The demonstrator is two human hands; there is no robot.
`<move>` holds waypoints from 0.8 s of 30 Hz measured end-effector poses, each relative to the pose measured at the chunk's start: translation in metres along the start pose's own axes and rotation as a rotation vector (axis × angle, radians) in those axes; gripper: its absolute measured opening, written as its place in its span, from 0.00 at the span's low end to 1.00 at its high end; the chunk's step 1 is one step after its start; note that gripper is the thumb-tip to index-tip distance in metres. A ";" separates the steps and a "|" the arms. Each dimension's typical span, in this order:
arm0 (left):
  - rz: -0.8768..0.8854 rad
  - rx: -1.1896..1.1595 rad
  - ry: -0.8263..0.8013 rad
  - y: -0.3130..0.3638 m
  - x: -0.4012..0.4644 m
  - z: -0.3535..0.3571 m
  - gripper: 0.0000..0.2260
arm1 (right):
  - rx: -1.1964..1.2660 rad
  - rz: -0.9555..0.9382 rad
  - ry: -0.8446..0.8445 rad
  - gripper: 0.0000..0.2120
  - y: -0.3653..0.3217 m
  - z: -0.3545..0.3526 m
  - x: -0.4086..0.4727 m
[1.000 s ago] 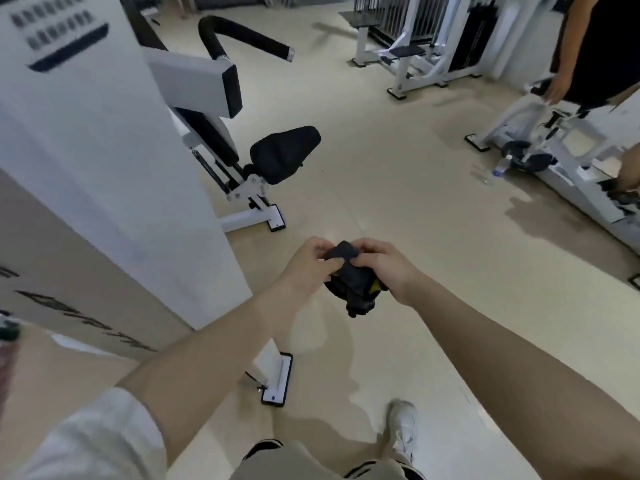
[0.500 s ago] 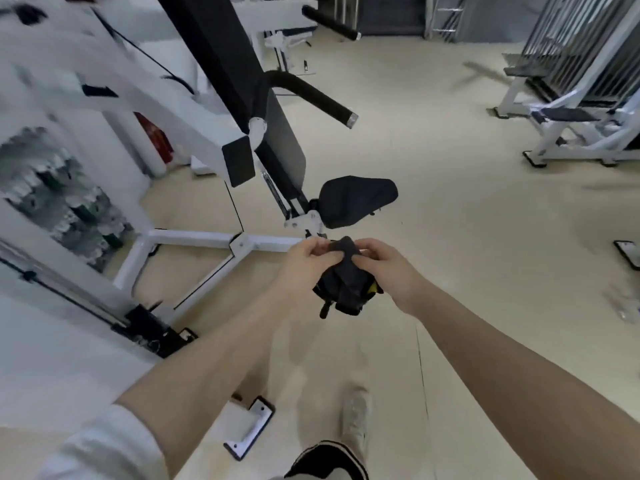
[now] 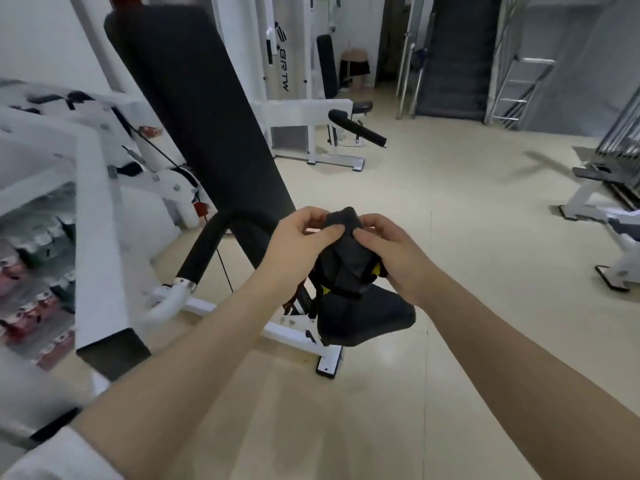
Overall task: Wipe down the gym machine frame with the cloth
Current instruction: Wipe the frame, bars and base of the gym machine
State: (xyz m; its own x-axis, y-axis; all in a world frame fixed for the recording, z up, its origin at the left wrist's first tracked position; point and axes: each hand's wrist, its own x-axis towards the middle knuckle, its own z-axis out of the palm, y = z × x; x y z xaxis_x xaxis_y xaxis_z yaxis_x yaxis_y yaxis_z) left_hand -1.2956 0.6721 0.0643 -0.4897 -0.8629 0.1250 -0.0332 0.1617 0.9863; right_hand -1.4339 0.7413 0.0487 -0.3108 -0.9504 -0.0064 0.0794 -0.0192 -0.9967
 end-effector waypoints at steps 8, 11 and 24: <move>-0.087 0.088 0.129 -0.014 0.120 0.088 0.06 | 0.032 0.065 -0.228 0.09 0.006 -0.114 0.116; -0.118 0.096 0.193 -0.021 0.163 0.133 0.06 | -0.004 0.075 -0.329 0.13 0.003 -0.168 0.157; -0.196 -0.036 0.452 -0.019 0.344 0.286 0.06 | 0.080 0.114 -0.541 0.15 -0.031 -0.350 0.332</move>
State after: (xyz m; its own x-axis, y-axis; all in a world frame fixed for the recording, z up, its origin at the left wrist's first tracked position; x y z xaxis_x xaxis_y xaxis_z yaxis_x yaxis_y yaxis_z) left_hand -1.7128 0.5092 0.0580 -0.0495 -0.9981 -0.0372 -0.0533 -0.0345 0.9980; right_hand -1.8709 0.5345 0.0489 0.2329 -0.9712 -0.0505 0.1620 0.0900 -0.9827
